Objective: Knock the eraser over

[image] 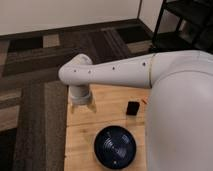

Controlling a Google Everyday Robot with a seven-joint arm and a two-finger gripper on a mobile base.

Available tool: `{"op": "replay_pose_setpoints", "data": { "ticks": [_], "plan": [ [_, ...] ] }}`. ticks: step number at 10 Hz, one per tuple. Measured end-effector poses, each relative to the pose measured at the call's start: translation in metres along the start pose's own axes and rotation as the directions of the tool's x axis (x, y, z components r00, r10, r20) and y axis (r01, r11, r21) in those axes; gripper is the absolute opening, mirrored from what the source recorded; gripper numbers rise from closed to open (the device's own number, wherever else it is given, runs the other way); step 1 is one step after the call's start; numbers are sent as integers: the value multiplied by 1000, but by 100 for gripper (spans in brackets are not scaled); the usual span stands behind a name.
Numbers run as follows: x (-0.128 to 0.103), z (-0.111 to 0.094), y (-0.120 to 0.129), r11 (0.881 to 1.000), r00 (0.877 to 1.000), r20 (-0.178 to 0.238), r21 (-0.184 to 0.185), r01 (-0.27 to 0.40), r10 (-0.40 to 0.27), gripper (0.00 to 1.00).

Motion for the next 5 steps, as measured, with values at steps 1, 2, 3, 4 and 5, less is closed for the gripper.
{"op": "replay_pose_setpoints", "data": {
  "ticks": [1, 2, 3, 4, 5],
  "plan": [
    [0, 0, 0, 1000, 1000, 0, 0, 0, 0, 65],
    [0, 0, 0, 1000, 1000, 1, 0, -1, 1, 65],
    [1, -2, -7, 1000, 1000, 5, 2, -11, 11, 65],
    [1, -3, -17, 1000, 1000, 11, 5, -26, 26, 65],
    [1, -3, -25, 999, 999, 17, 1, -42, 42, 65]
  ]
}}
